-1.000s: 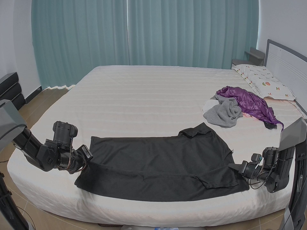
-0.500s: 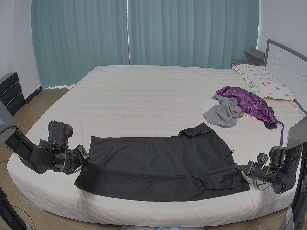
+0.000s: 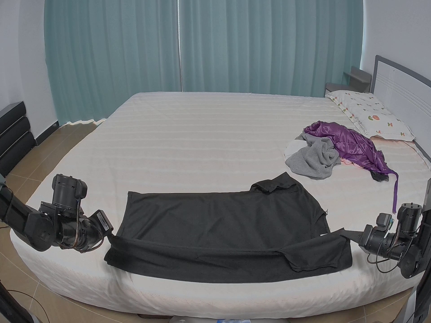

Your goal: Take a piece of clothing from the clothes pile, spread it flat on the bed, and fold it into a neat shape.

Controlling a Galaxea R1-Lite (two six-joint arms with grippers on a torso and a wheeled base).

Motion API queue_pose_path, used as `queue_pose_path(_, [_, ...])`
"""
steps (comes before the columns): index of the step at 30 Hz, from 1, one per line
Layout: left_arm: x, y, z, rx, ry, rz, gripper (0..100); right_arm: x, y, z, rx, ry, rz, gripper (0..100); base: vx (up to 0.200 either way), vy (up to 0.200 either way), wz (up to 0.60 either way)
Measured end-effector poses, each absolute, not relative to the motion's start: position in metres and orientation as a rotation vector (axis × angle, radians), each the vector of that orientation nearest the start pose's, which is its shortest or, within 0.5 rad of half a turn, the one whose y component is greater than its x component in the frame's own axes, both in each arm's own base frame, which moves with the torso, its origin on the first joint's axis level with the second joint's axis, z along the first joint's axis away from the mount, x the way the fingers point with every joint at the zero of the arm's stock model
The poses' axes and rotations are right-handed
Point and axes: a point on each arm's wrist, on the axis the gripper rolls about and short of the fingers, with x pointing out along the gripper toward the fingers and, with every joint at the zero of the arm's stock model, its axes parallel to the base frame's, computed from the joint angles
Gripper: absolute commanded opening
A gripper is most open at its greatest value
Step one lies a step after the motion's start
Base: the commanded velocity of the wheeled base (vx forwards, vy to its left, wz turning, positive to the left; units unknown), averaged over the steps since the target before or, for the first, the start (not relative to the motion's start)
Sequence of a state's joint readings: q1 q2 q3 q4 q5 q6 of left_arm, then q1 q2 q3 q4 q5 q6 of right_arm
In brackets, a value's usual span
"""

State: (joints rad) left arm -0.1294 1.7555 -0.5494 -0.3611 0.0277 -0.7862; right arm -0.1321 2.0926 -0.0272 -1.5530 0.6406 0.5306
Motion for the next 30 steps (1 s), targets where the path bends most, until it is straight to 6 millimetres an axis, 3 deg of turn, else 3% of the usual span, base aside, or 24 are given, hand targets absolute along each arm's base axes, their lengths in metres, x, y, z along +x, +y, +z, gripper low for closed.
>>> queue_pose_path(30, [0.215, -0.022, 0.08, -0.633, 0.873, 0.259, 0, 0.183, -0.013, 0.054, 0.698, 0.669, 0.331, 0, 0.0, 0.0, 0.0])
